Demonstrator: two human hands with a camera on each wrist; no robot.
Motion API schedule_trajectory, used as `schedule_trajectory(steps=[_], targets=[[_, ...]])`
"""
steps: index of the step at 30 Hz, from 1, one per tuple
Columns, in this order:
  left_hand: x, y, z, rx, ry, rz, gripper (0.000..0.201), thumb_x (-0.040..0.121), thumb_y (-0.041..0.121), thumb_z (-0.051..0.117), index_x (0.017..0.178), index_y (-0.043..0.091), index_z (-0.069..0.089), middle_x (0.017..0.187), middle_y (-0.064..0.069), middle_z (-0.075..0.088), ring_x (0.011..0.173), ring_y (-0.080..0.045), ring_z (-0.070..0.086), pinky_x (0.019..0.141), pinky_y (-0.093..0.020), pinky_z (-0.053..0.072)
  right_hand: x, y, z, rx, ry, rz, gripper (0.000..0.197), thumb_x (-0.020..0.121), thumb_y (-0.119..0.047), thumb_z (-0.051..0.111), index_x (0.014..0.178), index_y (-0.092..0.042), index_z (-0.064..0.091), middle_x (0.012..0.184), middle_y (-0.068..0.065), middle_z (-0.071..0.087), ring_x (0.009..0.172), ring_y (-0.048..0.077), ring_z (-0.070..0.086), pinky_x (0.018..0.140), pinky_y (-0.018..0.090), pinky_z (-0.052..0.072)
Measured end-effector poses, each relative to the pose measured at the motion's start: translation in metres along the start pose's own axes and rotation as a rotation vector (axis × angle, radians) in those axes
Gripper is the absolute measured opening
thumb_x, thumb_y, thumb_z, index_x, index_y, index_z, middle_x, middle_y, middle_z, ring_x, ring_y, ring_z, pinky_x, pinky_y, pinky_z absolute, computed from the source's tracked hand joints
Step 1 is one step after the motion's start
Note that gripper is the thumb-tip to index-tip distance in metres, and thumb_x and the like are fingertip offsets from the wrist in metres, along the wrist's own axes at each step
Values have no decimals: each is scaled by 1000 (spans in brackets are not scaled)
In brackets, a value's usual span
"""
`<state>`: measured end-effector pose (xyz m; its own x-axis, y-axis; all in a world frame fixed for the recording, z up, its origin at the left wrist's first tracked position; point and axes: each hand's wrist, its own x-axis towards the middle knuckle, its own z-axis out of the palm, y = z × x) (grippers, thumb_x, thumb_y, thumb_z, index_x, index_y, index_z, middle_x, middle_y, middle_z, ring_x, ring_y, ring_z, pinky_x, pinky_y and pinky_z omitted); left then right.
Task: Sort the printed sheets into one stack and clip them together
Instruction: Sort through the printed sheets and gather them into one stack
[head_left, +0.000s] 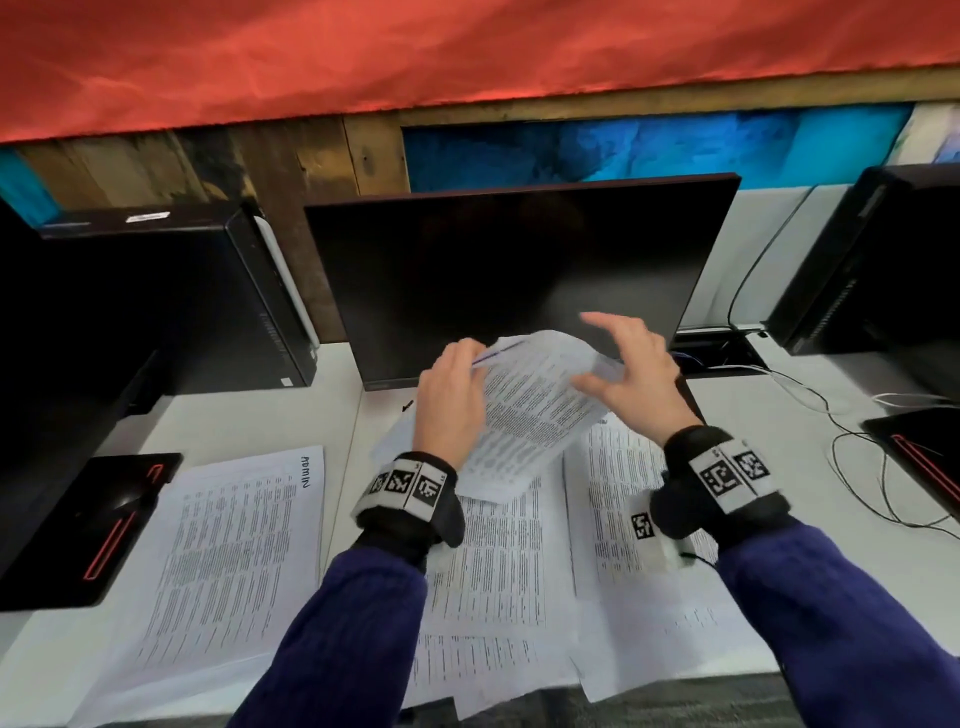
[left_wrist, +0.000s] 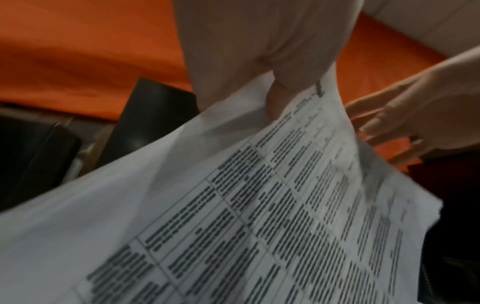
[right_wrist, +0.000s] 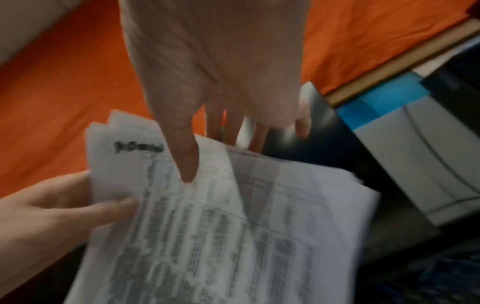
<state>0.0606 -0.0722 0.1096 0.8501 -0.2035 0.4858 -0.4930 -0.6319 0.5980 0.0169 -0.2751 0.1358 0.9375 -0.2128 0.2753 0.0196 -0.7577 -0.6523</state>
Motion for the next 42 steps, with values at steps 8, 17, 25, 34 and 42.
schedule_trajectory(steps=[8, 17, 25, 34, 42], targets=[[6, 5, -5, 351, -135, 181, 13, 95, 24, 46, 106, 19, 52, 97, 4, 57, 89, -20, 55, 82, -35, 39, -4, 10, 7, 367, -104, 208, 14, 84, -18, 68, 98, -15, 72, 88, 6, 74, 84, 20, 69, 87, 38, 54], [-13, -52, -26, -583, 60, -493, 25, 81, 12, 72, 103, 15, 61, 98, 2, 68, 87, -1, 63, 81, -27, 50, -39, 49, 20, 932, -3, 420, 35, 79, -8, 69, 112, 2, 65, 105, 9, 73, 98, 22, 70, 85, 30, 54], [-52, -54, 10, -704, 6, -738, 42, 84, 9, 65, 118, 25, 45, 116, -4, 61, 107, -23, 61, 81, -33, 53, -64, 61, 53, 793, 2, 445, 27, 82, -3, 68, 107, -6, 58, 99, 5, 67, 87, 19, 65, 75, 30, 50], [-50, -28, 9, -745, 153, -796, 35, 85, 53, 58, 101, 24, 48, 90, -4, 63, 78, -20, 64, 64, -29, 52, -74, 50, 55, 251, 177, 46, 64, 89, -15, 63, 143, -29, 32, 124, -7, 42, 89, 3, 53, 75, 13, 44], [-33, -25, 11, -596, 236, -861, 30, 90, 41, 56, 100, 13, 49, 83, -2, 59, 67, -12, 55, 51, -19, 36, -76, 54, 51, -226, 26, -136, 59, 89, -3, 52, 144, -21, 41, 143, 6, 41, 105, 20, 60, 83, 29, 53]])
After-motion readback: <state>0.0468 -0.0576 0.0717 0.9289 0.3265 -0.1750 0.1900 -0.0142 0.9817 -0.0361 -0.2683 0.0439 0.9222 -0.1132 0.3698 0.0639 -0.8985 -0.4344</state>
